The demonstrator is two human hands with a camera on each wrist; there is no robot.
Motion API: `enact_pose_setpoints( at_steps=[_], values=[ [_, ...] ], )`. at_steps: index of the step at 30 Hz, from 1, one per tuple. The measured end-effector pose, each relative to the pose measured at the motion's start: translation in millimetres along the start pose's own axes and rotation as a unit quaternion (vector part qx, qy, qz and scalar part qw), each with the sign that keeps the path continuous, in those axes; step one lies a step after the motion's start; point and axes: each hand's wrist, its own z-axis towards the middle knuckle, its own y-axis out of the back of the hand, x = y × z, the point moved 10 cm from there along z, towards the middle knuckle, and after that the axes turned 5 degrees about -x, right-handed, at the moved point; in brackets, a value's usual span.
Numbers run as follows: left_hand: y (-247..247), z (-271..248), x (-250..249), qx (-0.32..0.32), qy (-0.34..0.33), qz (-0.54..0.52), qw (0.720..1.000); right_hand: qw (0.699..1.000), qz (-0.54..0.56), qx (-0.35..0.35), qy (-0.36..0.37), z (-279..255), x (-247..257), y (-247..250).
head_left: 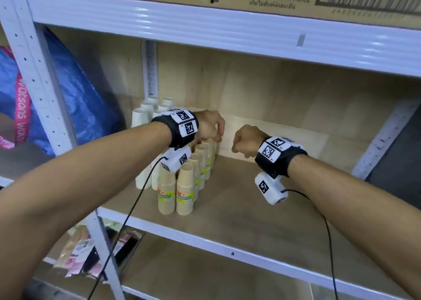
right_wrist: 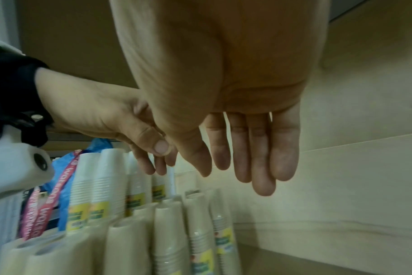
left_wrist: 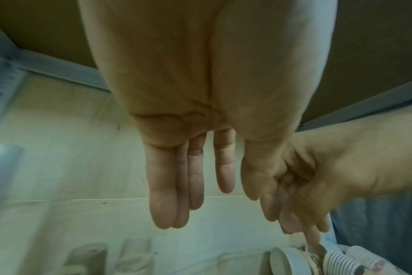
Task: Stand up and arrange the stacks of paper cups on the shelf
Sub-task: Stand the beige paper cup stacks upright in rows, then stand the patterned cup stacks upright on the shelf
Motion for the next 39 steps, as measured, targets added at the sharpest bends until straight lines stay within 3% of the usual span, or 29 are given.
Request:
enact_pose_setpoints(
  at_steps=[8,15,20,24,30,39],
  values=[
    [-44.8,54.2,-90.6,0.035,-0.097,-0.002,0.995,0.989,-0.038,-0.067,-0.13,-2.9,-138.8,38.2],
    [-97.2,80.0,-174.6,0.052,-0.191,-0.003,0.98,0.963,-0.048,-0.088,-0.252,-47.2,-275.3,59.1],
    [-144.6,85.3,-228.7,0.09,-0.259,0.015,0.961,0.944,-0.059,-0.096,-0.309,-92.4,-344.0,47.5],
    [-183.2,89.4,-263.8,0.11,-0.292,0.019,0.95,0.927,0.008,-0.105,-0.361,-120.7,-378.7,26.2],
    [-227.6,90.7,-302.3,0.116,-0.354,0.051,0.927,0.899,0.017,-0.105,-0.426,-122.4,-406.6,-1.1],
    [-271.9,100.5,-320.2,0.113,-0.404,0.149,0.895,0.887,0.072,-0.116,-0.441,-112.5,-432.9,-40.6]
  ],
)
